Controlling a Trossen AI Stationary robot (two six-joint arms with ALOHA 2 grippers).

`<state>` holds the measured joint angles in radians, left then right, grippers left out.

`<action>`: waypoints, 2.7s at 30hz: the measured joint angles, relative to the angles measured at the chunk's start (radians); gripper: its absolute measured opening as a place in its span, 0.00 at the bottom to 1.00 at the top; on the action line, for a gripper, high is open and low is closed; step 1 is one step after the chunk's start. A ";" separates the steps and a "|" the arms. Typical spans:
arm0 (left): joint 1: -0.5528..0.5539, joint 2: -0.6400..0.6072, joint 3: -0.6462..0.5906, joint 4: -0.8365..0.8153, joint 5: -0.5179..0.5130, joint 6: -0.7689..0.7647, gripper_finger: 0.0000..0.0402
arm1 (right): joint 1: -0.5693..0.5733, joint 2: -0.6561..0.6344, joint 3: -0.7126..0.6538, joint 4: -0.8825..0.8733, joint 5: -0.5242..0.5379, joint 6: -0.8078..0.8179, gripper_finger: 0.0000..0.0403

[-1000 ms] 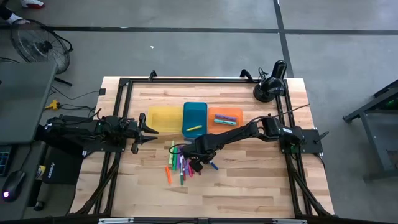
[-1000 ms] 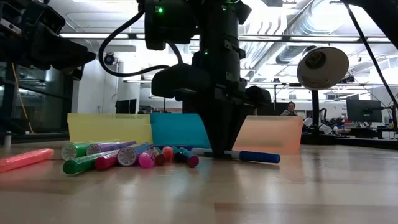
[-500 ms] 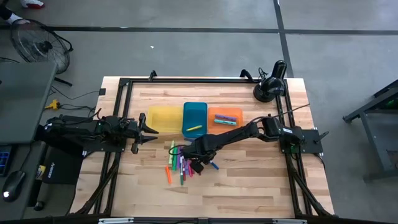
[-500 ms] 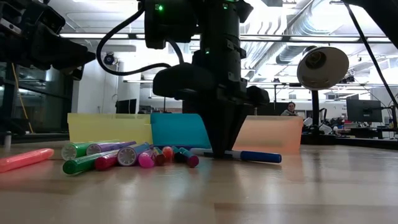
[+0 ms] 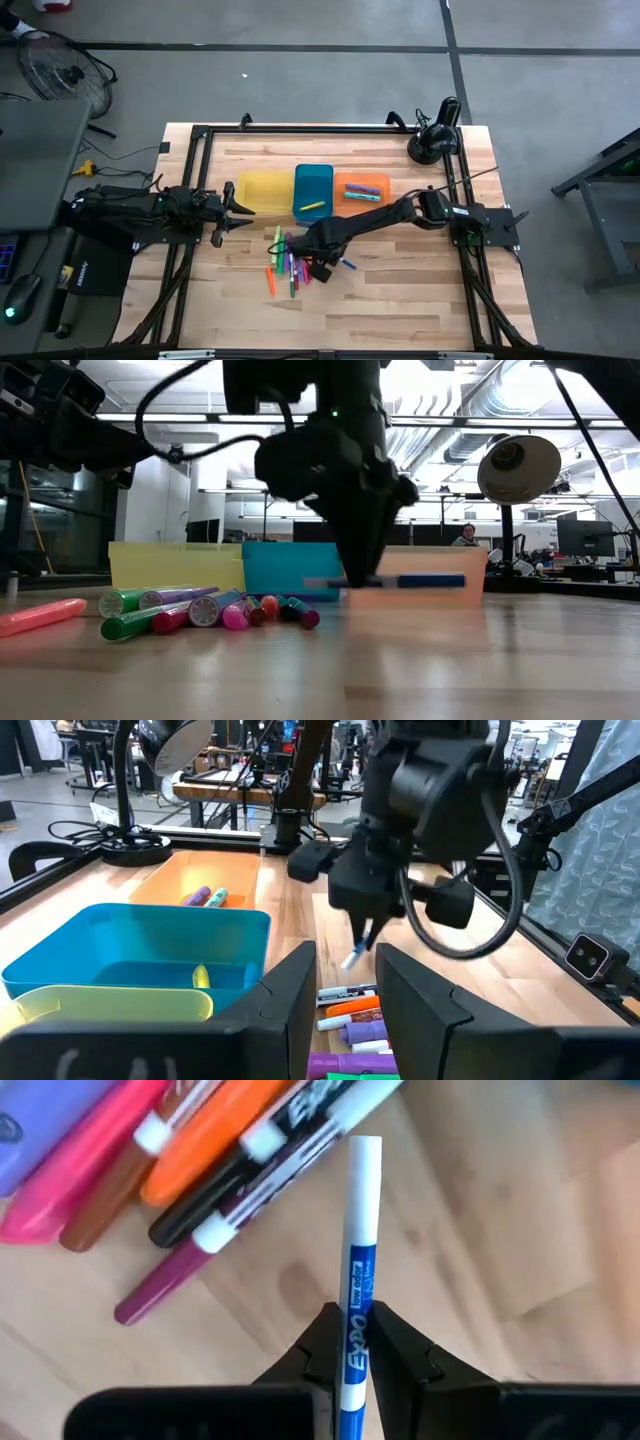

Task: Pick & Place Markers
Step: Put the blue dry erase marker into the yellow bin, then adjust the blue bin

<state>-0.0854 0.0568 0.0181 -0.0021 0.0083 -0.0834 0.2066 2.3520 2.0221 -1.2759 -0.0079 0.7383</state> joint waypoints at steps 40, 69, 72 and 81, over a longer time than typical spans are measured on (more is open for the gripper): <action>0.000 0.000 0.000 0.000 0.000 0.000 0.26 | -0.272 0.042 0.330 0.439 0.281 -0.961 0.07; 0.000 0.000 0.000 0.000 0.001 0.000 0.26 | -0.332 0.149 0.331 0.600 0.002 -0.934 0.11; 0.000 0.000 0.000 0.000 0.001 0.000 0.26 | -0.331 0.149 0.331 0.600 0.002 -0.937 0.15; 0.000 0.000 0.000 0.000 0.001 0.000 0.26 | -0.323 0.149 0.331 0.597 0.088 -0.916 0.31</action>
<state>-0.0853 0.0567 0.0181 -0.0021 0.0090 -0.0834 -0.1167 2.5011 2.3528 -0.6786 0.0804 -0.1781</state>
